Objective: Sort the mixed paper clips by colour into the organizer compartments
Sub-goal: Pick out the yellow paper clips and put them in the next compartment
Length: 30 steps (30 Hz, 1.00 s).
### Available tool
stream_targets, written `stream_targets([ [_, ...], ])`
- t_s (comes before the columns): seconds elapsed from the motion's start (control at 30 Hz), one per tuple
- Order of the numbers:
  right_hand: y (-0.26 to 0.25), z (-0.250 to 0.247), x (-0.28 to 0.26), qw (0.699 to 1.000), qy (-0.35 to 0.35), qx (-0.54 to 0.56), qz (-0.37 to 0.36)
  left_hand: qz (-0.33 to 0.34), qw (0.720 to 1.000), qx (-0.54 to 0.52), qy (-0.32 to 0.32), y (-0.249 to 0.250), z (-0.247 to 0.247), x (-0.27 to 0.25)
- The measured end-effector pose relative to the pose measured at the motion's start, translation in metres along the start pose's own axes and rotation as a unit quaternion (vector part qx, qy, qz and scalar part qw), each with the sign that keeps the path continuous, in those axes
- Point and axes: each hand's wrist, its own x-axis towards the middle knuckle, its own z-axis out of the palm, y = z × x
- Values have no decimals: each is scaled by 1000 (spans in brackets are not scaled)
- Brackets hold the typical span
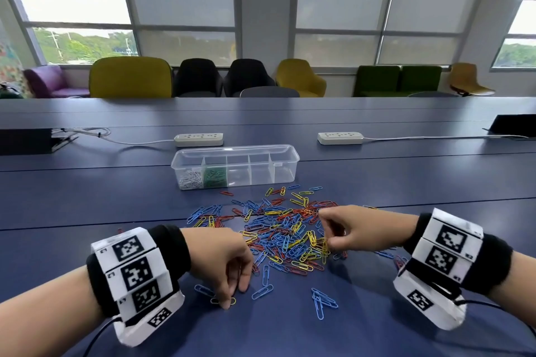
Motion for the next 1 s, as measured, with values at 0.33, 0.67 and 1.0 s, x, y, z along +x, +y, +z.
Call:
stream_targets([
  [0.33,-10,-5,11,996,-23,87,18,9,986,-154,60,-5,-17,-11],
  [0.67,-12,12,27,993,-65,-96,-3,-57,991,91,86,-14,-2,1],
  [1.0,-9,9,26,996,-26,-85,-17,-35,986,113,118,-21,-3,8],
])
